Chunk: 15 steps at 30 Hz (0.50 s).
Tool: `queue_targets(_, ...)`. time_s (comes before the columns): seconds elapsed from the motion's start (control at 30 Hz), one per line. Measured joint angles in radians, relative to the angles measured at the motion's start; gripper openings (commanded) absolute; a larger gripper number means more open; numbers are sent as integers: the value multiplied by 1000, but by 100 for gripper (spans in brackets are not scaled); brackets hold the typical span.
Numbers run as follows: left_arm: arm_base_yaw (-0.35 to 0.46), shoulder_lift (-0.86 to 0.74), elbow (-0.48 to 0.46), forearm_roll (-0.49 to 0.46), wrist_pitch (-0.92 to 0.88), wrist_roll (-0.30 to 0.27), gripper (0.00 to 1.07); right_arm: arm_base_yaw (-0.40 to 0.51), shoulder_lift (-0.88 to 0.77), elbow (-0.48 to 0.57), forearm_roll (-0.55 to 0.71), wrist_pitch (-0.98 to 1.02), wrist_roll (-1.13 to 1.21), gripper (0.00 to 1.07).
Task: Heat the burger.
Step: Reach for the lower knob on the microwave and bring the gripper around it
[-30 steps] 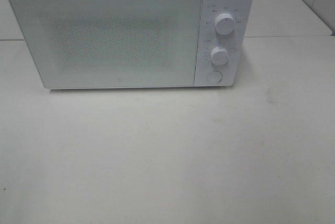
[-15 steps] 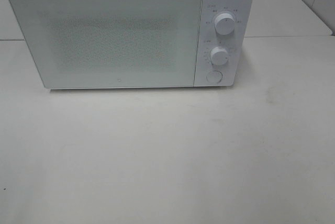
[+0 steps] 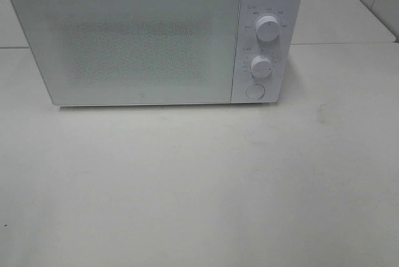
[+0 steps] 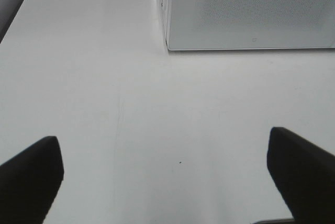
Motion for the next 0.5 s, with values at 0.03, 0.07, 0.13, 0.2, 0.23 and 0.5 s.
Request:
queue_targets(0.03, 0, 0, 0, 0, 0, 0, 98, 0, 0, 0, 0, 0, 0, 71)
queue_targets(0.07, 0, 0, 0, 0, 0, 0, 98, 0, 0, 0, 0, 0, 0, 71)
queue_targets(0.13, 0, 0, 0, -3, 0, 0, 98, 0, 0, 0, 0, 0, 0, 71)
queue_targets(0.2, 0, 0, 0, -3, 0, 0, 98, 0, 0, 0, 0, 0, 0, 71)
queue_targets(0.23, 0, 0, 0, -3, 0, 0, 98, 0, 0, 0, 0, 0, 0, 71)
queue_targets(0.5, 0, 0, 0, -4, 0, 0, 98, 0, 0, 0, 0, 0, 0, 71)
